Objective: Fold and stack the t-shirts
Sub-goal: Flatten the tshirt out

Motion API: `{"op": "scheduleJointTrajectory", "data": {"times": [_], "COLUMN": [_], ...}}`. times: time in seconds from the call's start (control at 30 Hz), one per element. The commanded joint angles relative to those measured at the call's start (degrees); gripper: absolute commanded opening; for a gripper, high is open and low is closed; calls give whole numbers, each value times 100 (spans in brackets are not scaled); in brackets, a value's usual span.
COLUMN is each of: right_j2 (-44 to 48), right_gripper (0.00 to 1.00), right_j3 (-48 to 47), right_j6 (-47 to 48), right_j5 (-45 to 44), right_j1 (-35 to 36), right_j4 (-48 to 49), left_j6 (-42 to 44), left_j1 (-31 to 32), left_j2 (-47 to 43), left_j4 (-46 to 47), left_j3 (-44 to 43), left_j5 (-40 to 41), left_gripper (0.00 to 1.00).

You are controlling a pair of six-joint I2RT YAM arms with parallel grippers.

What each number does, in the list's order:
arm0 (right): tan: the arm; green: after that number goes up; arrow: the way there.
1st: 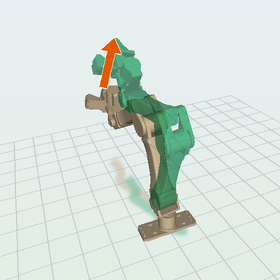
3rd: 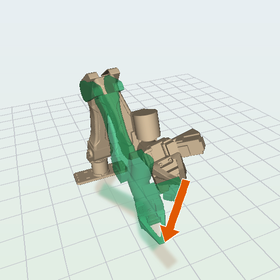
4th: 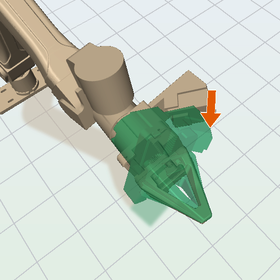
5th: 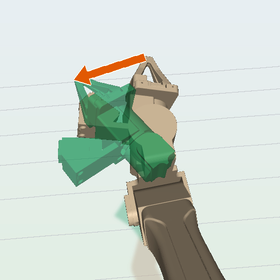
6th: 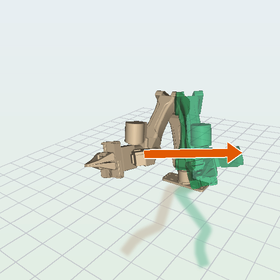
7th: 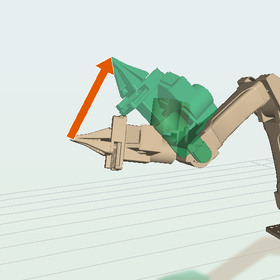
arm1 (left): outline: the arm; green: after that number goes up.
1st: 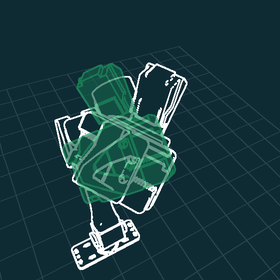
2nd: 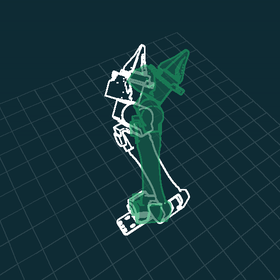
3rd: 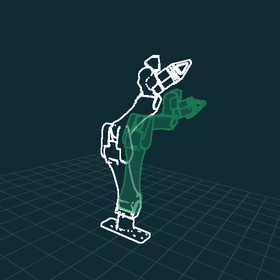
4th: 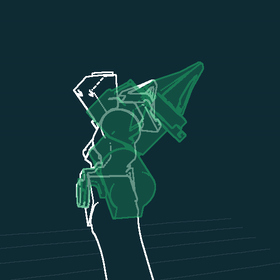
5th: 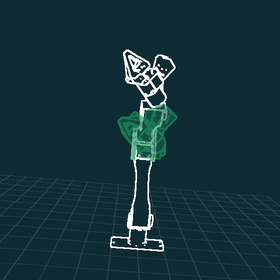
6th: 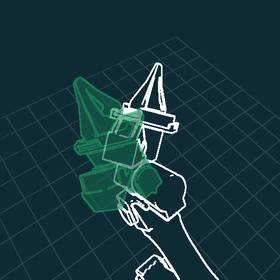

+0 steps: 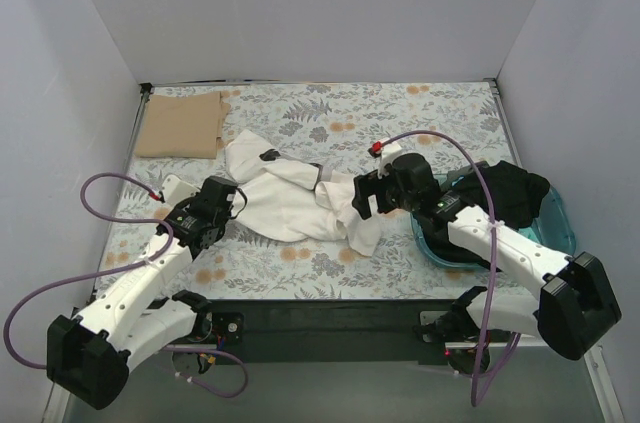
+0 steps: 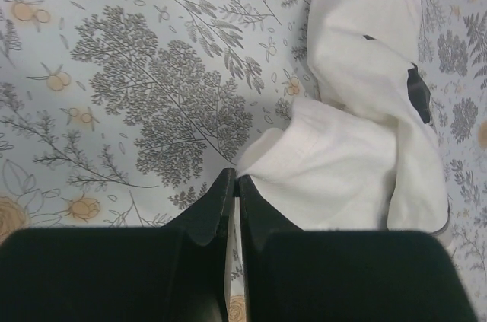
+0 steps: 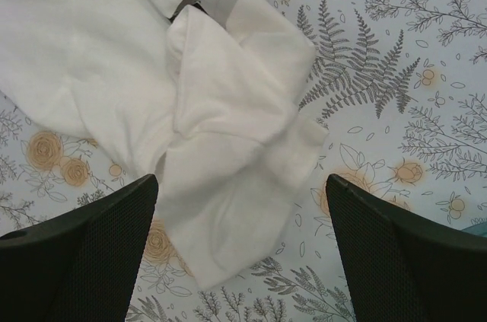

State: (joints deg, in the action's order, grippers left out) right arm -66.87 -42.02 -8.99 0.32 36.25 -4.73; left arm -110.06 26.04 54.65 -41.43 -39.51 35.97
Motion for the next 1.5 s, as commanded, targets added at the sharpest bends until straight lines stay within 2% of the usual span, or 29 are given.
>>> {"op": "scheduleJointTrajectory", "data": {"times": [0.0,0.17,0.23,0.37,0.47,0.83,1.0,1.13,1.17,1.2,1.23,1.33,1.47], "right_j2": [-317,-510,-555,-739,-941,-1609,-1715,-1829,-1847,-1864,-1882,-1795,-1295], "right_gripper": [96,95,95,94,91,65,59,43,30,23,11,2,1], "right_j3": [-543,-711,-729,-291,-70,-140,18,10,-8,-25,-43,-104,-271], "right_j6": [-14,-243,-357,-795,-1244,-1491,-1684,-1869,-1921,-1948,-1948,-1975,-1843], "right_j5": [-830,-902,-1095,-1157,-1095,-902,-945,-1297,-1350,-1472,-1525,-1771,-2289], "right_j1": [461,742,1120,2024,2271,2378,2378,2378,2378,2378,2378,2378,2273], "right_j4": [-625,-1222,-1599,-1759,-1716,-1654,-1593,-1601,-1601,-1601,-1610,-1627,-1627], "left_j6": [-726,-763,-675,-429,-332,-209,-191,-121,-121,-112,-130,-156,-139], "left_j1": [-3,-3,-11,-3,-3,-11,-3,-11,-11,-11,-11,-11,-11], "left_j2": [-306,-289,-271,-332,-385,-359,-385,-403,-394,-394,-394,-429,-587], "left_j4": [-970,-964,-780,-393,-269,-207,-164,-102,-93,-111,-146,-234,-199], "left_j3": [14,4,74,259,294,338,356,356,347,347,338,303,198], "left_j5": [1077,1054,1000,807,746,701,693,622,605,605,596,631,570], "left_gripper": [0,0,0,0,0,0,0,0,0,0,0,0,0]}}
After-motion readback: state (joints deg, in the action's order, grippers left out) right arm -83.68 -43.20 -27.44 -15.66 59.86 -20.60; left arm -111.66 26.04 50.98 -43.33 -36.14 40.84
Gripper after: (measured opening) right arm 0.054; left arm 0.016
